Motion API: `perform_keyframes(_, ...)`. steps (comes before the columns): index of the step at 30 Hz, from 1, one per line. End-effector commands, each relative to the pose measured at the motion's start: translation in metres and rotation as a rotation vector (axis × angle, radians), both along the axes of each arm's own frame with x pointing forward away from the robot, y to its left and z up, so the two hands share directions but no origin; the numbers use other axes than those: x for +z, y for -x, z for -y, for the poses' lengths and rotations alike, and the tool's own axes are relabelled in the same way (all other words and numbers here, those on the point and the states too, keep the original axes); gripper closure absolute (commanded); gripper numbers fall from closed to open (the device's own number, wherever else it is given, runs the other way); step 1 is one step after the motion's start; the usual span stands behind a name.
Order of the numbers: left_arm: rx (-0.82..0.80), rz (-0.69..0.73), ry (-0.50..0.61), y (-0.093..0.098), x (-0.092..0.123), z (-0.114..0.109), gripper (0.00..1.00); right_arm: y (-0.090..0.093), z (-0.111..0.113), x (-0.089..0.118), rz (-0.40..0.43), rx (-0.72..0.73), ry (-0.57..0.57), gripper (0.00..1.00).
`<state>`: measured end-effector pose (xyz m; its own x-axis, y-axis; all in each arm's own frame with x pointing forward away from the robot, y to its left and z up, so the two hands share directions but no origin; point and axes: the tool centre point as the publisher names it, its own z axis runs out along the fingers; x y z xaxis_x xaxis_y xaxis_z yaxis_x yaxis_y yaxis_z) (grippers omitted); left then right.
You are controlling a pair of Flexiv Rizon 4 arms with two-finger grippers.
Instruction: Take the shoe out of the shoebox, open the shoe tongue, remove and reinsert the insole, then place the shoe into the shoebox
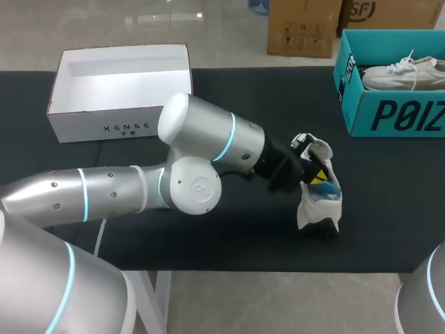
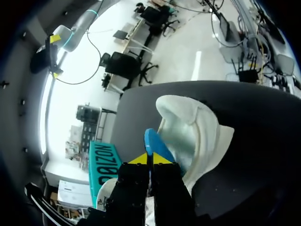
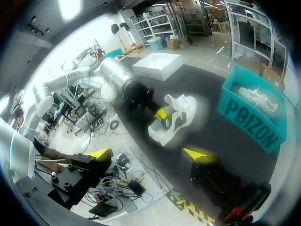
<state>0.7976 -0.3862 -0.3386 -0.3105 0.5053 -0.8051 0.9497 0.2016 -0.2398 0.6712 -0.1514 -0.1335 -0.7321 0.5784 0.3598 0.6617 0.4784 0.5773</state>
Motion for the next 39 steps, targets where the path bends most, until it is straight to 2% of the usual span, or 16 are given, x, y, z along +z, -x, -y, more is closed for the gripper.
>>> perform_keyframes(1, -0.020, -0.012, 0.018, 0.018, 0.002, 0.003, 1.00, -0.001, 0.000, 0.000, -0.002, 0.000, 0.002, 0.00)
perform_keyframes(9, -0.051, -0.074, -0.002, 0.049, 0.004, -0.016, 1.00, -0.001, 0.000, 0.000, -0.002, 0.000, 0.002, 0.00)
perform_keyframes(10, -0.052, -0.079, -0.004, 0.051, 0.006, -0.021, 0.97, -0.001, 0.000, 0.000, -0.002, 0.000, 0.002, 0.00)
perform_keyframes(11, -0.059, -0.087, -0.008, 0.052, 0.007, -0.025, 0.78, -0.001, 0.000, 0.000, -0.002, 0.000, 0.002, 0.00)
perform_keyframes(12, -0.071, -0.101, -0.010, 0.052, 0.009, -0.027, 0.64, -0.001, 0.000, 0.000, -0.002, 0.000, 0.002, 0.00)
perform_keyframes(13, -0.073, -0.101, -0.016, 0.053, 0.011, -0.029, 0.16, -0.001, 0.000, 0.000, -0.002, 0.000, 0.002, 0.00)
perform_keyframes(14, -0.077, -0.100, -0.024, 0.053, 0.014, -0.031, 0.00, -0.001, 0.000, 0.000, -0.002, 0.000, 0.002, 0.00)
perform_keyframes(20, -0.108, -0.109, -0.044, 0.052, 0.025, -0.039, 0.00, -0.001, 0.000, 0.000, -0.002, 0.000, 0.002, 0.00)
perform_keyframes(26, -0.184, -0.140, -0.064, 0.042, 0.042, -0.040, 0.00, -0.001, 0.000, 0.000, -0.002, 0.000, 0.002, 0.00)
perform_keyframes(30, -0.350, -0.198, -0.180, 0.037, 0.047, -0.040, 0.00, -0.001, 0.000, 0.000, -0.002, 0.000, 0.002, 0.00)
perform_keyframes(31, -0.378, -0.204, -0.225, 0.037, 0.046, -0.044, 0.03, -0.001, 0.000, 0.000, -0.002, 0.000, 0.002, 0.00)
perform_keyframes(33, -0.428, -0.225, -0.300, 0.035, 0.045, -0.050, 0.52, -0.001, 0.000, 0.000, -0.002, 0.000, 0.002, 0.00)
perform_keyframes(34, -0.447, -0.229, -0.329, 0.034, 0.044, -0.052, 0.61, -0.001, 0.000, 0.000, -0.002, 0.000, 0.002, 0.00)
perform_keyframes(35, -0.461, -0.229, -0.354, 0.033, 0.043, -0.054, 0.91, -0.001, 0.000, 0.000, -0.002, 0.000, 0.002, 0.00)
perform_keyframes(36, -0.481, -0.233, -0.378, 0.033, 0.044, -0.055, 1.00, -0.001, 0.000, 0.000, -0.002, 0.000, 0.002, 0.00)
perform_keyframes(39, -0.536, -0.227, -0.437, 0.036, 0.046, -0.051, 1.00, -0.001, 0.000, 0.000, -0.002, 0.000, 0.002, 0.00)
